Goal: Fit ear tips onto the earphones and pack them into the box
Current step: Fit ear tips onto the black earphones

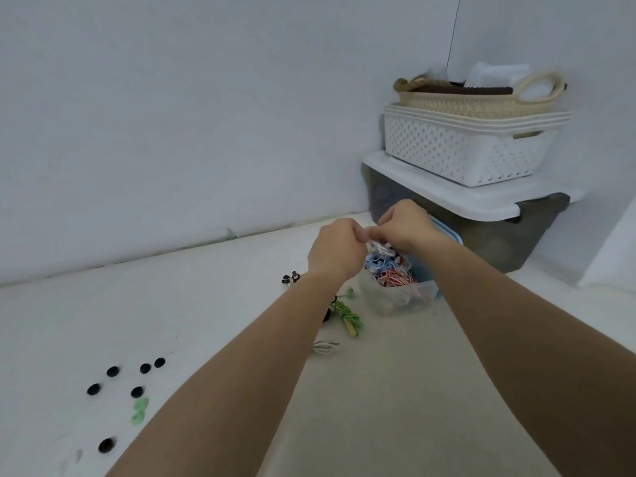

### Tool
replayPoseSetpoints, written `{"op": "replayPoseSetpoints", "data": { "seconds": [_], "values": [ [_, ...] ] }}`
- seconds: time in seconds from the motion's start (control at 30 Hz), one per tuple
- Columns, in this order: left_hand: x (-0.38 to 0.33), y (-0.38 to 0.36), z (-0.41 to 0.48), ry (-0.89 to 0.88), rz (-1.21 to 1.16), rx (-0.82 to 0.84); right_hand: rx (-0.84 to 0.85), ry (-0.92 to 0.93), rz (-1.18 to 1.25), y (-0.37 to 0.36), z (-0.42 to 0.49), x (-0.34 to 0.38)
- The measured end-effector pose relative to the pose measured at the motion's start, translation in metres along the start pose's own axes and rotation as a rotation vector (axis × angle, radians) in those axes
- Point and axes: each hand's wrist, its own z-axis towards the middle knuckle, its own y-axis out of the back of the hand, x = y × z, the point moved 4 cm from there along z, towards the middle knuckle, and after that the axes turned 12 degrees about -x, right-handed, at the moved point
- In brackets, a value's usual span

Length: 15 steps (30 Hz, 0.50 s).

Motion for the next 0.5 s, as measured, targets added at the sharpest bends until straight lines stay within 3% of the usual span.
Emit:
{"op": "replayPoseSetpoints", "data": {
  "seconds": [0.1,0.3,0.5],
  "values": [
    [0.009,0.01,-0.002,0.043,-0.121,-0.056,0.097,0.038,-0.033,-0.005,-0.005,-0.001],
    [0.013,0.022,-0.013,0.024,-0.134,0.065,0.184,-0.055,0.002,-0.003,-0.013,0.0],
    [0.031,0.039,-0.03,0.034,-0.069,0.101,-0.121,0.094,0.106,0.011,-0.04,0.015]
  ]
}}
